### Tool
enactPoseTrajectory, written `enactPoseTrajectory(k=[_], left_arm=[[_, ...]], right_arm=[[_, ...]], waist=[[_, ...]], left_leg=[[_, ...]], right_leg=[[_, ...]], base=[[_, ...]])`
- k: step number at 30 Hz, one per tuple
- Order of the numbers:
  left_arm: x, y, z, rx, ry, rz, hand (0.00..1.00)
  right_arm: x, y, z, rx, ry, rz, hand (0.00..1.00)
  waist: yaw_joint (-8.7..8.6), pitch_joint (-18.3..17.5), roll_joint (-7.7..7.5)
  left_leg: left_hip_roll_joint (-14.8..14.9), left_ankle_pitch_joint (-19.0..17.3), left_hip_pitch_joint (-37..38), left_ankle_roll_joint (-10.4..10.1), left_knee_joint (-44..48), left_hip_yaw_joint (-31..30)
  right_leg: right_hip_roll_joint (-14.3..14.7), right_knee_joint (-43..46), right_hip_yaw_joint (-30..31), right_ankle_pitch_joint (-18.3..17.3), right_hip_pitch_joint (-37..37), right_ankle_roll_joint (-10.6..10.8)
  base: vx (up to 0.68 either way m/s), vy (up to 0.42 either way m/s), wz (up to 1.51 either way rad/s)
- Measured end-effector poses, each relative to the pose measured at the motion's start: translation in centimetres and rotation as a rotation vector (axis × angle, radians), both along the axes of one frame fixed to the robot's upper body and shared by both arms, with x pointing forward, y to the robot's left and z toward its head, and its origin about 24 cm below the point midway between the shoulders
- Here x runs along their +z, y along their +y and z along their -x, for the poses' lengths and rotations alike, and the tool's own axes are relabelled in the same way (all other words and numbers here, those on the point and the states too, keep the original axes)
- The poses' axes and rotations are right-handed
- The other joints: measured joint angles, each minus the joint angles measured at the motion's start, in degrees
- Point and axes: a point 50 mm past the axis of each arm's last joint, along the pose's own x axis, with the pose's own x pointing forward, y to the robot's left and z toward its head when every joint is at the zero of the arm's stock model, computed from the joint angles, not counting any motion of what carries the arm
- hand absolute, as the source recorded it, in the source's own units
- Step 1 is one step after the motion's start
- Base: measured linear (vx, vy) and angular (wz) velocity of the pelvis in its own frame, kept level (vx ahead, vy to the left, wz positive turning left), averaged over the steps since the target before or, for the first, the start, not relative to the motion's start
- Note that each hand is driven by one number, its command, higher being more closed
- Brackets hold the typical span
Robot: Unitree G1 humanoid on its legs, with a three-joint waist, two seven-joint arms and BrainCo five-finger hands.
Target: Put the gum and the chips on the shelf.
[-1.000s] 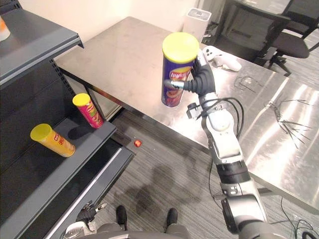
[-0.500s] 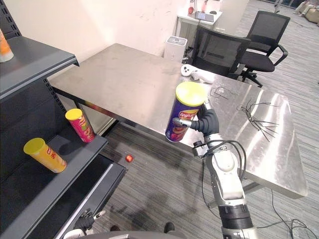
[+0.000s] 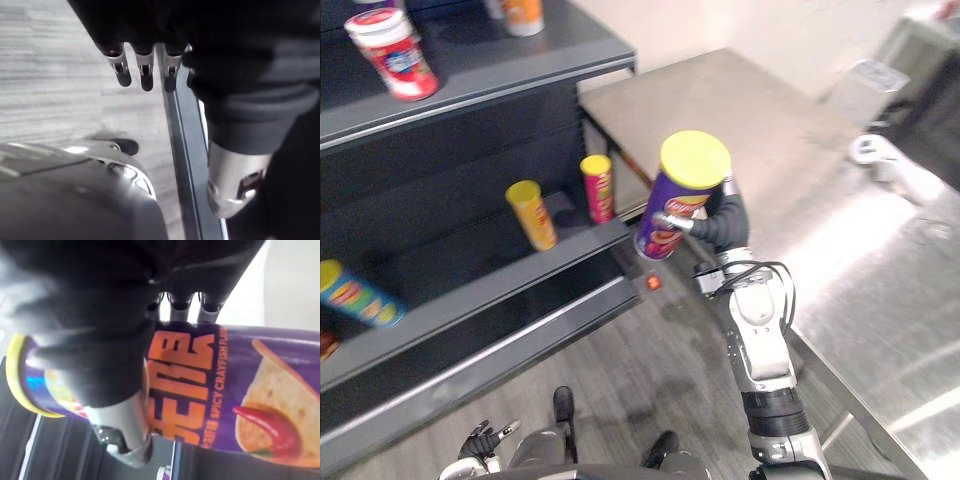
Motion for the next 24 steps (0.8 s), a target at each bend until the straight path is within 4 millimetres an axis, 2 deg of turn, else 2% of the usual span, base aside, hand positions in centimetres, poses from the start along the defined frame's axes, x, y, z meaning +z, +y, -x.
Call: enactPoseTrajectory(k=[1,2,3,4,5,6,7,8,9,11,13,15,17,19,21,23,24], left_arm=[[-0.3,-0.5,1.1,0.016,0.024,0.017,0.00],[-0.4,-0.9,1.3,0.027,0.026,0.029,0.00],[-0.4,-0.8,1.3,0.027,0.023,0.028,0.00],[-0.3,-0.7,1.4,0.026,0.020,0.024,0.00],[-0.3,-0.3,1.7,0.045,0.022,0.017,0.00],[-0.3,-0.2,1.9,0.052,0.029,0.016,0.00],[-0.5,-0.3,2.6,0.064,0.051,0.018,0.00],[-0.5,-0.4,3.0,0.065,0.061,0.022,0.00],[-0.6,-0.5,3.2,0.065,0.066,0.023,0.00],[-0.5,-0.3,3.0,0.063,0.058,0.020,0.00],[-0.5,-0.4,2.8,0.058,0.056,0.020,0.00],[-0.5,-0.5,2.4,0.044,0.049,0.017,0.00],[-0.5,-0.7,2.3,0.014,0.056,0.017,0.00],[-0.4,-0.5,1.8,-0.024,0.050,0.000,0.00],[-0.1,0.3,1.3,-0.034,0.041,-0.023,0.00],[0.0,1.1,1.3,-0.019,0.041,-0.040,0.00],[0.0,1.1,1.4,-0.010,0.041,-0.040,0.00]], right_arm=[[0.1,-1.4,0.2,-0.060,-0.005,-0.011,1.00],[0.4,-2.8,0.5,-0.125,-0.020,-0.025,1.00],[0.5,-3.3,0.6,-0.152,-0.026,-0.036,1.00],[0.6,-4.1,0.8,-0.191,-0.031,-0.049,1.00],[0.6,-4.5,1.1,-0.208,-0.037,-0.055,1.00],[0.6,-4.6,1.2,-0.217,-0.038,-0.065,1.00],[0.1,-4.5,1.3,-0.224,-0.025,-0.089,1.00],[0.0,-4.5,1.3,-0.226,-0.020,-0.093,1.00],[-0.5,-4.8,1.5,-0.238,-0.002,-0.094,1.00],[-0.9,-5.1,1.8,-0.256,0.015,-0.098,1.00],[-1.1,-5.3,1.9,-0.273,0.016,-0.121,1.00],[-1.4,-5.8,2.2,-0.310,0.024,-0.139,1.00],[-1.6,-5.8,2.3,-0.321,0.034,-0.122,1.00],[-1.7,-5.6,2.2,-0.325,0.038,-0.109,1.00],[-1.8,-5.3,2.1,-0.316,0.044,-0.107,1.00],[-1.9,-4.8,2.0,-0.295,0.049,-0.098,1.00],[-1.9,-4.7,2.0,-0.292,0.051,-0.090,1.00]], waist=[[-0.72,-0.3,1.79],[-0.78,-0.6,3.78],[-0.81,-0.5,3.95],[-0.95,-0.7,3.54],[-0.77,-0.8,3.34],[-0.73,-0.8,3.29],[-0.68,-0.8,3.27],[-0.86,-0.8,3.54],[-1.09,-1.0,3.80],[-0.96,-1.3,3.34],[-1.26,-1.5,3.03],[-1.15,-1.5,2.90],[-1.13,-1.4,2.76],[-0.97,-0.5,1.95],[-0.96,0.8,0.73],[-0.69,2.0,-0.46],[-0.67,2.2,-0.49]], left_leg=[[1.9,-2.6,1.6,0.1,3.3,2.2],[1.7,-2.1,1.7,-0.5,2.0,3.2],[0.8,-0.9,1.4,-0.9,0.6,3.7],[-1.1,1.7,1.6,-1.1,-4.5,2.9],[-3.0,5.3,3.3,-1.7,-12.1,0.9],[-3.1,4.3,3.7,-1.0,-12.8,1.1],[-2.7,0.2,4.3,-0.5,-10.5,2.1],[-2.6,0.0,4.8,-1.1,-11.2,2.4],[-2.9,0.1,5.0,-1.7,-12.9,2.1],[-3.7,0.5,4.9,-1.8,-15.3,1.0],[-5.3,2.8,5.0,-1.2,-19.0,-0.6],[-6.0,3.1,3.9,-0.7,-18.9,-2.1],[-6.7,3.0,4.3,-0.6,-18.9,-2.0],[-7.3,2.1,4.5,-0.1,-18.9,-1.4],[-7.2,1.9,4.8,0.1,-18.9,0.3],[-6.4,1.9,4.8,0.1,-18.9,2.7],[-6.3,1.9,4.8,0.1,-19.0,3.0]], right_leg=[[-0.5,0.3,-3.0,0.1,0.7,0.2],[-1.2,1.2,-5.3,0.1,0.8,0.3],[-0.9,1.0,-5.7,0.0,0.6,0.4],[-0.6,-1.3,-6.1,0.6,0.3,1.1],[-0.3,-4.3,-8.0,2.1,0.9,1.0],[-0.2,-5.1,-9.3,2.8,1.2,0.8],[-0.2,-5.0,-10.5,3.1,1.5,0.9],[0.1,-4.9,-11.1,3.3,1.9,1.2],[0.2,-4.5,-12.3,4.0,2.4,2.2],[0.0,-4.5,-14.0,4.6,2.5,2.5],[-0.4,-4.2,-16.1,5.0,2.4,2.8],[-1.8,-2.3,-17.4,5.0,1.9,2.9],[-4.2,1.8,-17.0,4.0,1.4,2.0],[-6.3,5.1,-15.5,3.0,0.7,1.6],[-6.5,5.1,-14.7,2.7,0.6,1.8],[-5.3,3.5,-13.0,2.6,-0.1,1.8],[-4.8,2.8,-12.4,2.7,-0.1,1.9]], base=[[-0.06,0.087,1.25],[-0.07,0.098,1.21],[-0.08,0.114,1.09],[-0.11,0.115,0.92],[-0.12,0.138,0.84],[-0.09,0.159,0.60],[-0.01,0.158,0.41],[-0.01,0.191,0.54],[-0.01,0.154,0.54],[-0.06,0.126,0.53],[-0.05,0.083,0.52],[-0.03,0.054,0.39],[-0.02,0.061,0.08],[-0.06,0.064,-0.05],[-0.06,0.035,-0.08],[-0.03,-0.006,-0.21],[-0.02,-0.029,-0.13]])
